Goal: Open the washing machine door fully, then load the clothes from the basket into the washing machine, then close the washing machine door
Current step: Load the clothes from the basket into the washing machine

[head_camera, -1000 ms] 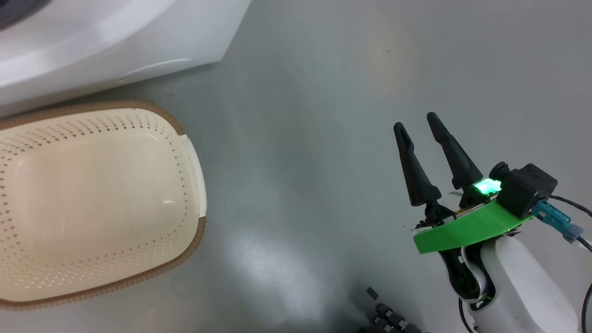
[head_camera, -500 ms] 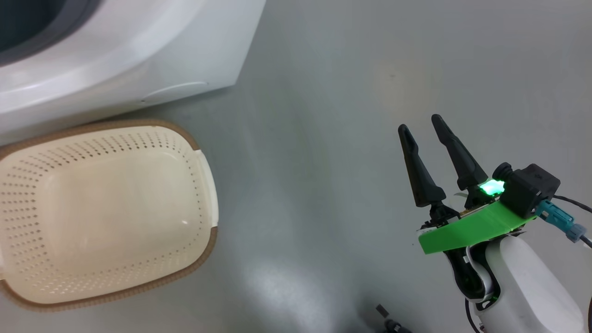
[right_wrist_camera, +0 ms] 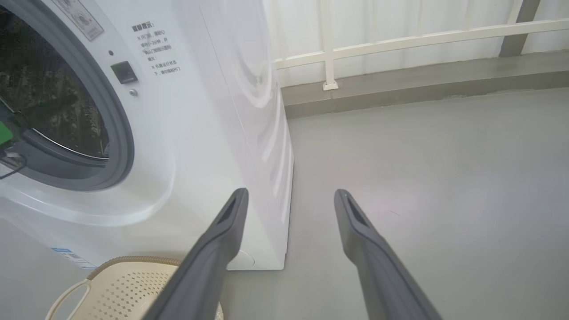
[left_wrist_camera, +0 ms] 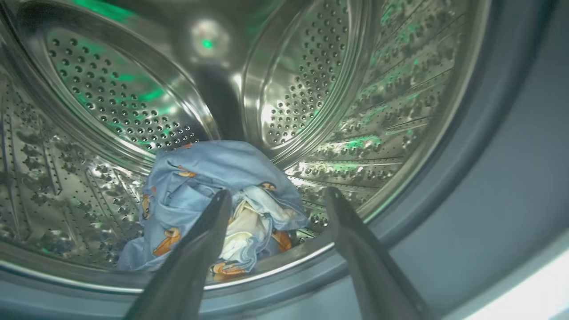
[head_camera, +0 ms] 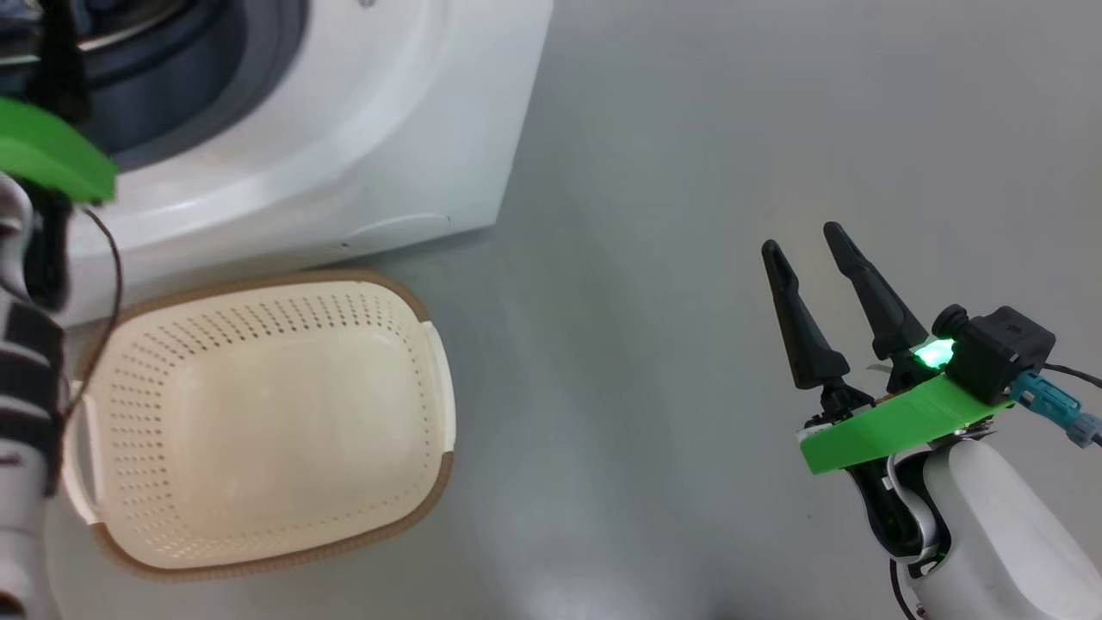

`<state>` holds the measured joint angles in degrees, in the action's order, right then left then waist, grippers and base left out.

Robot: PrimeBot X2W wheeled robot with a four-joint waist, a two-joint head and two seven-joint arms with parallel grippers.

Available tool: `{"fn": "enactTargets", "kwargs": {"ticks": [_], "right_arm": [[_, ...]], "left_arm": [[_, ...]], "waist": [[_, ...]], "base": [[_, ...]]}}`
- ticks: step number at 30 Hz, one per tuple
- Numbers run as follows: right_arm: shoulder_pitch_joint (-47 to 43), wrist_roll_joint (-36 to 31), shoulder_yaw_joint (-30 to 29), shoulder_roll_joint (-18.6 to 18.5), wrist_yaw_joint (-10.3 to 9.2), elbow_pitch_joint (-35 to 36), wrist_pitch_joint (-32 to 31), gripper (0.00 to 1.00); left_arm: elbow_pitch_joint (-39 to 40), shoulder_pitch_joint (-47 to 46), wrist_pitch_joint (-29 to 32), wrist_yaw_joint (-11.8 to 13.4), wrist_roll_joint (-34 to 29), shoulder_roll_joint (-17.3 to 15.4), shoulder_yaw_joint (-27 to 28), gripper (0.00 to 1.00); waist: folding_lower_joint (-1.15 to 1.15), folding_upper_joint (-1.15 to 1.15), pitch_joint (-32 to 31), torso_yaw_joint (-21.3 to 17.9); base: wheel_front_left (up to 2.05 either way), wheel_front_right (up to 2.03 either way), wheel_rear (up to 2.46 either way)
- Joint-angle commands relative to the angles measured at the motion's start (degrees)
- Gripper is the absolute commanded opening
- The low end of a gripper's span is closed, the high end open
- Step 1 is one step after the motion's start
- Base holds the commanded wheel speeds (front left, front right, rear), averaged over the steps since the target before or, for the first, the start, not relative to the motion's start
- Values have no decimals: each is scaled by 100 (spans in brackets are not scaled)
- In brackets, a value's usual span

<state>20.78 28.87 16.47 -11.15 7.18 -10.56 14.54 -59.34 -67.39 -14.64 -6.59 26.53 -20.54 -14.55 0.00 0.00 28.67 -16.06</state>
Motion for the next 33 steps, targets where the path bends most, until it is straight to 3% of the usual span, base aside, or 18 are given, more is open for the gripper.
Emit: {"fn": "enactTargets", "kwargs": {"ticks": [1,13,33], "right_arm": [[-56,80,112,-107,31,77,46,100],[-275,303,155,-409,31,-87,46,100],[-740,511,138,-681,31,-162,46,100]], "left_arm": [[331,283,-35,-12,15,-202,200,100],[1785,2137,-35,-6,-240,142,798,100],[3466,4490,-36,-7,-377,468,1257,100]], "waist": [[0,0,-395,230],[0,0,-1401,621],[0,0,-2270,1039]], "base": [[0,0,0],[0,0,0],[0,0,0]]}}
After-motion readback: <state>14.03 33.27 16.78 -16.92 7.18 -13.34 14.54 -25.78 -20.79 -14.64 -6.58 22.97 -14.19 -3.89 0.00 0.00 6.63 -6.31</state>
